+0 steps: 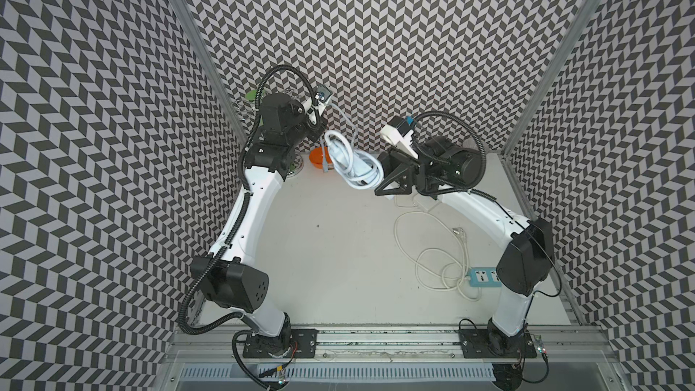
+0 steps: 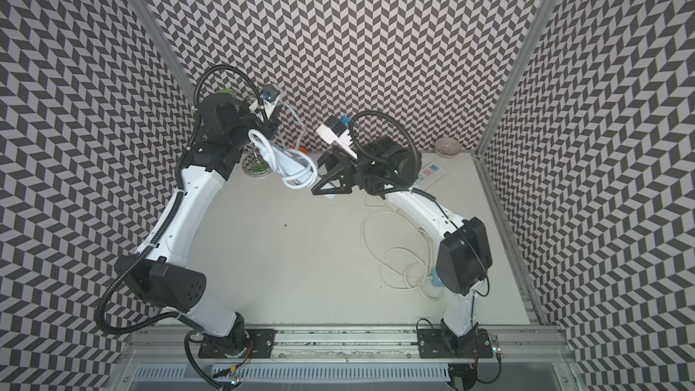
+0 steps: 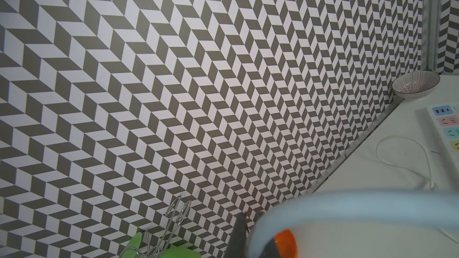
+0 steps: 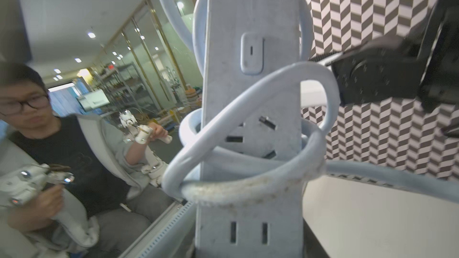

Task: Wrap the cord around the power strip
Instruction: Wrap the power cord around the power strip.

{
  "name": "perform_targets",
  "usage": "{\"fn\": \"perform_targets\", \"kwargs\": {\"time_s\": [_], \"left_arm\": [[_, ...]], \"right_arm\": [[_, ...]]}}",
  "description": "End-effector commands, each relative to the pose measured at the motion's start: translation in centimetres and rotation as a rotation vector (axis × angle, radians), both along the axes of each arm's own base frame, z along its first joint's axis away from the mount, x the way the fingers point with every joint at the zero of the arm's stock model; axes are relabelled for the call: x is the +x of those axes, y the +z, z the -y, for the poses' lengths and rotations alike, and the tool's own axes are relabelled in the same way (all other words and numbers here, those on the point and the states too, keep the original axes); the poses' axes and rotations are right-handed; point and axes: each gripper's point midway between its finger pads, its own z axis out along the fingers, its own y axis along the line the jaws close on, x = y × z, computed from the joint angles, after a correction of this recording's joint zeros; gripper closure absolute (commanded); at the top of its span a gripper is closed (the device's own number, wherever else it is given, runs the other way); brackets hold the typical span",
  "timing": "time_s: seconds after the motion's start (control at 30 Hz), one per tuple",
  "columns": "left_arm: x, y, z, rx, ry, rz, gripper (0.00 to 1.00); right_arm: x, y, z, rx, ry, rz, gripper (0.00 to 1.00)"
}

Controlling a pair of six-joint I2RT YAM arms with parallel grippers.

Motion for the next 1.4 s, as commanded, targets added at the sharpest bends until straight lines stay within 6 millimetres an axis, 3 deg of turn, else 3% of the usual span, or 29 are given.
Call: {"fn": "perform_targets", "kwargs": {"time_s": [0.0,0.2,0.4,0.57,0.77,1.03,1.2,1.37], "left_arm": [[0.3,3.5,-2.4,0.028,0.135,0.113,0.98],[-0.6,6.4,-5.6,0.066,0.308,0.224,0.99],[-3.3,9.1,-6.2,0.063,0.323,0.297,0.99],[-5.6,9.9,-4.7,0.092,0.286,0.327,0.99],[-9.1,9.1,-1.3,0.105,0.199,0.357,0.98],[-13.4,5.3,4.5,0.078,0.011,0.316,0.97],[-15.7,0.5,7.5,0.073,-0.131,0.234,0.97],[-17.2,-4.6,9.7,0.07,-0.261,0.132,0.97]], "right_arm": [[-3.6,-3.5,1.8,-0.032,0.029,0.196,1.0],[-1.5,-7.8,0.2,-0.109,0.042,0.087,1.0],[2.1,-10.9,-1.3,-0.164,0.021,0.007,1.0],[6.2,-11.7,-1.7,-0.171,-0.033,-0.036,1.0],[11.4,-10.2,-0.9,-0.111,-0.118,-0.068,1.0],[17.2,-7.3,2.1,-0.004,-0.242,-0.115,1.0],[20.7,-4.5,4.1,0.06,-0.357,-0.112,1.0],[22.7,-1.2,5.1,0.086,-0.44,-0.051,1.0]]}}
